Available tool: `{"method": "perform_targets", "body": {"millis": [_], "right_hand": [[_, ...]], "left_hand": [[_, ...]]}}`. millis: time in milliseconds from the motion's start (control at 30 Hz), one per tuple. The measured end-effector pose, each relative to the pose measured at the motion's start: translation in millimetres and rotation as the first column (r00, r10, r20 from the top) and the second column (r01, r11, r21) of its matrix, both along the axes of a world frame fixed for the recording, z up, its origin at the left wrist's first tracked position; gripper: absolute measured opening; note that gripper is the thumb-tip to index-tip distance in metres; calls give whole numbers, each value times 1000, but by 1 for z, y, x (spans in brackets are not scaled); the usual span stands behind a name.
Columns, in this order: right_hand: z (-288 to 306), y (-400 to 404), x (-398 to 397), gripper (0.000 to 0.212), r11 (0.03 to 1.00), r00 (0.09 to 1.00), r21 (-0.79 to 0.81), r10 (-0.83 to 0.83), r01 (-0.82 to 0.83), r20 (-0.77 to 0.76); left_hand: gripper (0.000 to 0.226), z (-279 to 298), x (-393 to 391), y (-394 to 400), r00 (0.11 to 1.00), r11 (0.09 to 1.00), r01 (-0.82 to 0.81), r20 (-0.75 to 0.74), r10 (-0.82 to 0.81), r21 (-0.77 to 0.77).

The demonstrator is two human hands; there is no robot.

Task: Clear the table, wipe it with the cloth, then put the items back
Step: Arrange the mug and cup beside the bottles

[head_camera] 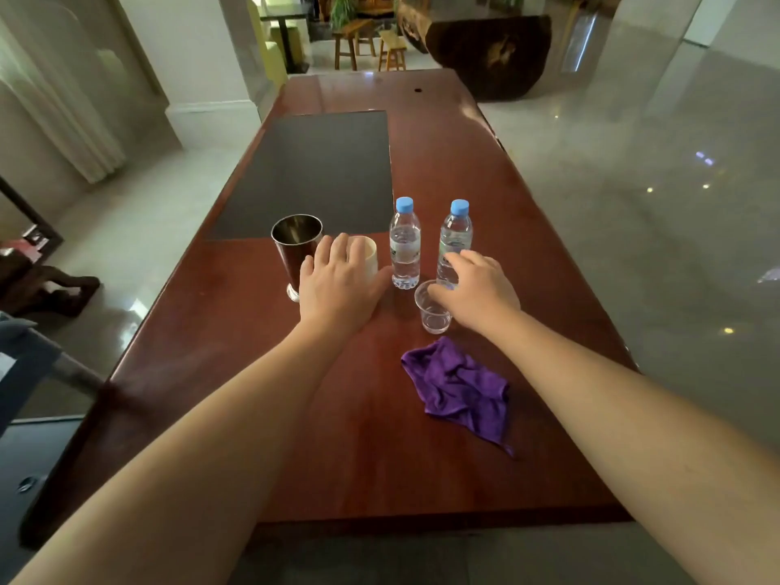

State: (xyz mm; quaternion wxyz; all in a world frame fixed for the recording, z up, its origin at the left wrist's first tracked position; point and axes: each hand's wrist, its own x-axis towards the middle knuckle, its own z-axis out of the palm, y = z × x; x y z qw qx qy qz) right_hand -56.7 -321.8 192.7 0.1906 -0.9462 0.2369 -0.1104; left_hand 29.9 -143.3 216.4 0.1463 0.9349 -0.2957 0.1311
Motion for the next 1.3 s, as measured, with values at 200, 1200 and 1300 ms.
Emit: {"method": "perform_targets", "body": {"millis": [200, 1200, 1300], "right_hand": [[-47, -15, -33, 66, 986, 990, 122, -102, 114, -97], [-93, -5, -49, 23, 270, 973, 944, -184, 188, -141], [-78, 14, -34, 18, 138, 983, 974, -66, 180, -173]], "left_hand": [[62, -63, -18, -17, 968, 999, -24, -250, 29, 22], [17, -121, -33, -33, 166, 762, -532, -927, -335, -370], [34, -99, -34, 3, 127, 657, -629, -889, -440, -415]]}}
